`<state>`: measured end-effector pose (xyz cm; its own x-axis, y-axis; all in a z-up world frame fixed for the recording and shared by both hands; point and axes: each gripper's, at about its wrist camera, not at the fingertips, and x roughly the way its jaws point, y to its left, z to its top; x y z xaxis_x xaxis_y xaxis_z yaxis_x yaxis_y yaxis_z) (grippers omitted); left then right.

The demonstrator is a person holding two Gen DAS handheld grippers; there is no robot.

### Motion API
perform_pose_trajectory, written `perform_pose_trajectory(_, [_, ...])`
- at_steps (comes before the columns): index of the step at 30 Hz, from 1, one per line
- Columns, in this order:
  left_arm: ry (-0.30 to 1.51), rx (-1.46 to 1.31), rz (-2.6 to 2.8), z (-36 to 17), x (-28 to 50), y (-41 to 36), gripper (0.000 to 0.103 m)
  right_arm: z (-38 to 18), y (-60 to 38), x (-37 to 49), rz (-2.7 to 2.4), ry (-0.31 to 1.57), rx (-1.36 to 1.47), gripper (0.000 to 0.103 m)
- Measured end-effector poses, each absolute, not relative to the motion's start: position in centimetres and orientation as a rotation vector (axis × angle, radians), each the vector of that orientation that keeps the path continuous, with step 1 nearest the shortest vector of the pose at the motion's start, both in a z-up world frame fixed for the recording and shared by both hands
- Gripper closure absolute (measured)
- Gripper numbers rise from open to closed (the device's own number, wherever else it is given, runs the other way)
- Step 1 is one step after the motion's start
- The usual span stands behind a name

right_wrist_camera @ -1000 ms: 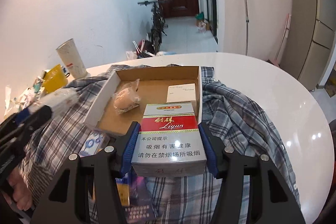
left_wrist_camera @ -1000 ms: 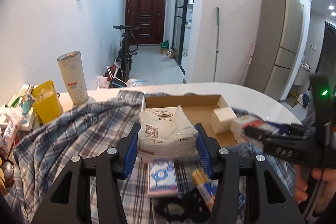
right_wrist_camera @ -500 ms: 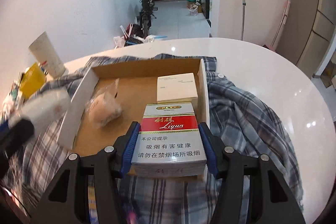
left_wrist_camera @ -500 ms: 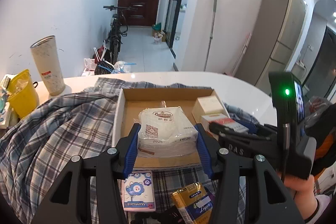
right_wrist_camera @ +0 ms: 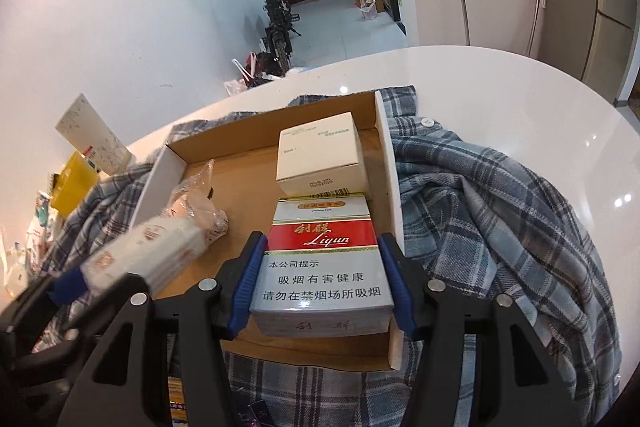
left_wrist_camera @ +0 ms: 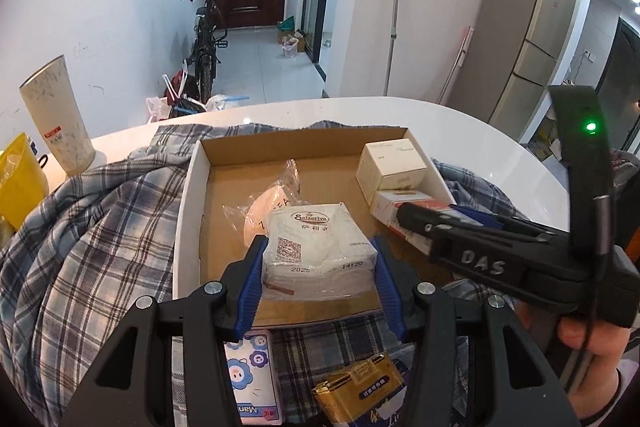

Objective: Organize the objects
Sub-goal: 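Lower the tissue pack into the box with the left tool while the right tool places the Liqun pack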

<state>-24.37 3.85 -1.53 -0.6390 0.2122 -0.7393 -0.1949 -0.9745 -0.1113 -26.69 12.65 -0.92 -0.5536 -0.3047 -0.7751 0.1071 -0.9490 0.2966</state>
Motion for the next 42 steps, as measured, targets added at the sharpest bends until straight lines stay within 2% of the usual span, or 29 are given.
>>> perform_pose_trajectory(4, [-0.027, -1.197, 2.673, -1.4, -24.3, 3.5, 0.05, -0.8, 12.9, -26.8, -2.54, -0.347, 1.333, 0.047])
perform_pose_trajectory(9, [-0.025, -1.183, 2.684, -1.0, -24.1, 3.4, 0.05, -0.2, 12.6, -26.3, -2.54, -0.332, 1.316, 0.038])
perform_pose_trajectory(14, [-0.001, -1.165, 2.687, -0.6, -23.9, 3.8, 0.05, 2.0, 13.7, -25.2, -2.634, -0.331, 1.213, 0.037])
perform_pose_trajectory(20, [0.018, -1.154, 2.675, -0.4, -24.3, 5.6, 0.05, 4.1, 15.5, -24.7, -2.879, -0.219, 1.11, 0.034])
perform_pose_trajectory(35, [0.116, -1.175, 2.64, -2.3, -26.4, 12.9, 0.049, 2.4, 19.2, -26.2, -2.826, -0.356, 1.243, 0.035])
perform_pose_trajectory(42, [0.091, -1.184, 2.624, -2.5, -26.7, 12.6, 0.02, 2.9, 19.0, -25.8, -2.839, -0.341, 1.215, 0.034])
